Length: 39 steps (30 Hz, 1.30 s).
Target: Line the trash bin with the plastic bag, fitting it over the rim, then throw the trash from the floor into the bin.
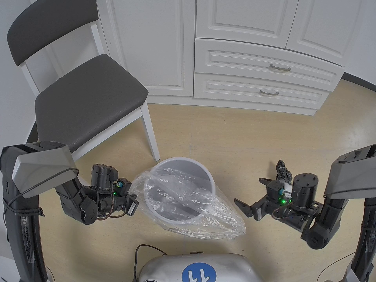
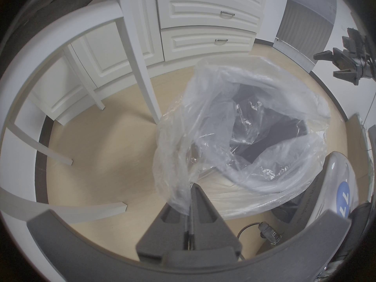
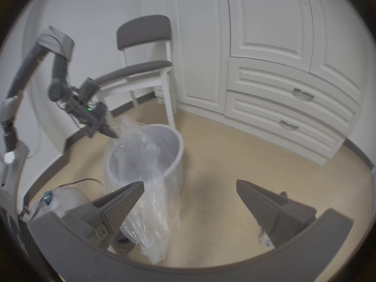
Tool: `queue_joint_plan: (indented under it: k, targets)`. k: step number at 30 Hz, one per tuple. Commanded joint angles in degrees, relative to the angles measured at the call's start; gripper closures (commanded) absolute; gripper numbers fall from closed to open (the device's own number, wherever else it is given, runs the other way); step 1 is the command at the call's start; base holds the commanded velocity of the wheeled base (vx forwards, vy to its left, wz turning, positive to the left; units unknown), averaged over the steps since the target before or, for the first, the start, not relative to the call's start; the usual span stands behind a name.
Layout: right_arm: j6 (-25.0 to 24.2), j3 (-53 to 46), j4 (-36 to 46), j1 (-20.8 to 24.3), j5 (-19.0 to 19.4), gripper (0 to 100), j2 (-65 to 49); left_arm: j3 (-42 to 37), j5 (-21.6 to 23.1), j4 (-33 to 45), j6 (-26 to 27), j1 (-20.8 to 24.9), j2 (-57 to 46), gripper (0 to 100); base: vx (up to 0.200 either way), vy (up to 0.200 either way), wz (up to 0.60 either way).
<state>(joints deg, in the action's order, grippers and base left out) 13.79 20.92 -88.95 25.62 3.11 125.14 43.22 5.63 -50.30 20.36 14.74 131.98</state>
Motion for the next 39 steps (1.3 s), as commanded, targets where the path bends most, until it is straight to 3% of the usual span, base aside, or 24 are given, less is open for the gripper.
queue_joint_plan:
  k: [1, 4, 10, 12, 13, 16, 22, 26, 39]
  targets:
    - [-1.8, 6.8, -1.0, 15.3, -16.5, 0, 4.9, -1.8, 0.2, -4.2, -0.3, 1.5, -1.5, 100, 0.0, 0.0, 0.0]
    - [-2.2, 8.6, -1.0, 18.8, -19.3, 0, 7.5, -1.9, 0.3, -5.8, -0.3, 1.5, -0.7, 100, 0.0, 0.0, 0.0]
    - [-4.6, 13.1, -1.0, 20.9, -21.6, 0, 10.4, -2.3, 0.3, -5.9, 0.1, 1.3, -0.5, 100, 0.0, 0.0, 0.0]
    - [-6.0, 16.8, -1.0, 21.7, -24.7, 0, 12.1, -2.3, 0.3, -5.5, 0.2, 1.1, -0.5, 100, 0.0, 0.0, 0.0]
    - [-6.0, 16.8, -1.0, 21.7, -24.7, 0, 12.1, -2.3, 0.3, -5.5, 0.2, 1.1, -0.5, 0, 0.0, 0.0, 0.0]
    - [-6.2, 19.4, -1.0, 22.0, -27.0, 0, 14.0, -2.4, 0.3, -5.6, 0.3, 1.1, -0.5, 0, 0.0, 0.0, 0.0]
    - [-6.2, 19.2, -1.0, 22.5, -27.1, 0, 14.9, -3.3, 1.5, -5.9, 1.9, 0.2, -0.5, 0, 0.0, 0.0, 0.0]
    - [-6.2, 19.2, -1.0, 22.4, -27.1, 0, 15.5, -5.5, 6.9, -6.2, 8.8, -2.4, -1.5, 0, 0.0, 0.0, 0.0]
    - [-6.2, 24.0, -1.0, 20.4, -27.1, 0, 19.8, -8.2, 8.0, -6.8, 9.4, -1.7, -5.5, 0, 0.0, 0.0, 0.0]
